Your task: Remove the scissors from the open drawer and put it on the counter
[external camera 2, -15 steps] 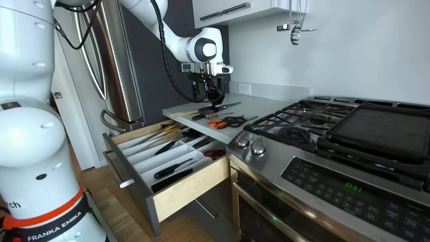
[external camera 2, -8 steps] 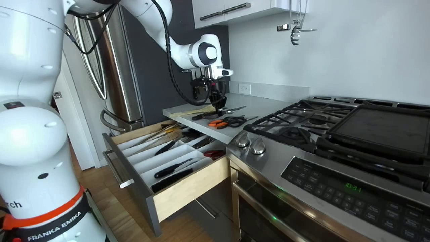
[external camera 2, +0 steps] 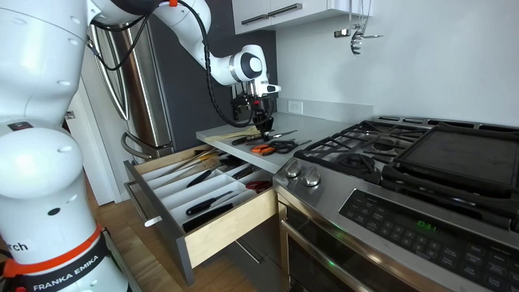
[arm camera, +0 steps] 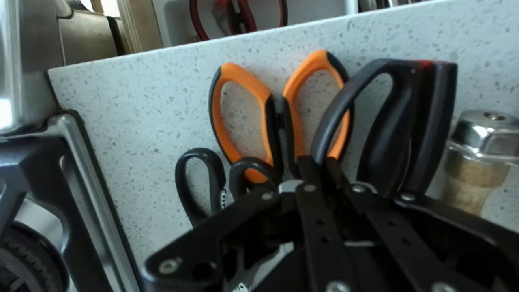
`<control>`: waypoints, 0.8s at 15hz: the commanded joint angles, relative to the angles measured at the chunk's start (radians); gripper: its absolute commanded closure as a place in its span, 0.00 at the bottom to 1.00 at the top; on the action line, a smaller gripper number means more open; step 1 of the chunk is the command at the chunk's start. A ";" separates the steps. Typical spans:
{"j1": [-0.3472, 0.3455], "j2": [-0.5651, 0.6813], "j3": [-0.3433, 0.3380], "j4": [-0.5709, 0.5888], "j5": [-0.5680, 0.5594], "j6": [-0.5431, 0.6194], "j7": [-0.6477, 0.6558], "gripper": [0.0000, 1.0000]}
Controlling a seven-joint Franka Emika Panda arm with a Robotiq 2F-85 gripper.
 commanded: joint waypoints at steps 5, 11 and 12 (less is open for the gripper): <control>0.038 0.065 -0.013 0.089 -0.039 -0.083 0.020 0.98; 0.039 0.091 -0.013 0.111 -0.031 -0.078 0.010 0.98; 0.038 0.092 -0.012 0.111 -0.028 -0.079 0.005 0.66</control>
